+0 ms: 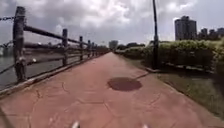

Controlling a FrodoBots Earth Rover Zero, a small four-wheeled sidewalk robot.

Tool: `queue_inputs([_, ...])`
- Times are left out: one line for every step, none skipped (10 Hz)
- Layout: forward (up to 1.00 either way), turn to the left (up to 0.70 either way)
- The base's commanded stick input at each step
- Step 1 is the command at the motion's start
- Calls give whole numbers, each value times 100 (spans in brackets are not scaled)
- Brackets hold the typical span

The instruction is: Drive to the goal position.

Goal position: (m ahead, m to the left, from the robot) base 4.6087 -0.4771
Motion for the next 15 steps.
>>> queue_inputs([70, 0])
queue_inputs([70, 0])
queue_inputs([70, 0])
queue_inputs([70, 0])
queue_inputs([70, 0])
queue_inputs([70, 0])
queue_inputs([70, 0])
queue_inputs([70, 0])
queue_inputs([70, 0])
queue_inputs([70, 0])
queue_inputs([70, 0])
queue_inputs([70, 0])
queue_inputs([70, 0])
queue_inputs([70, 0])
queue_inputs([70, 0])
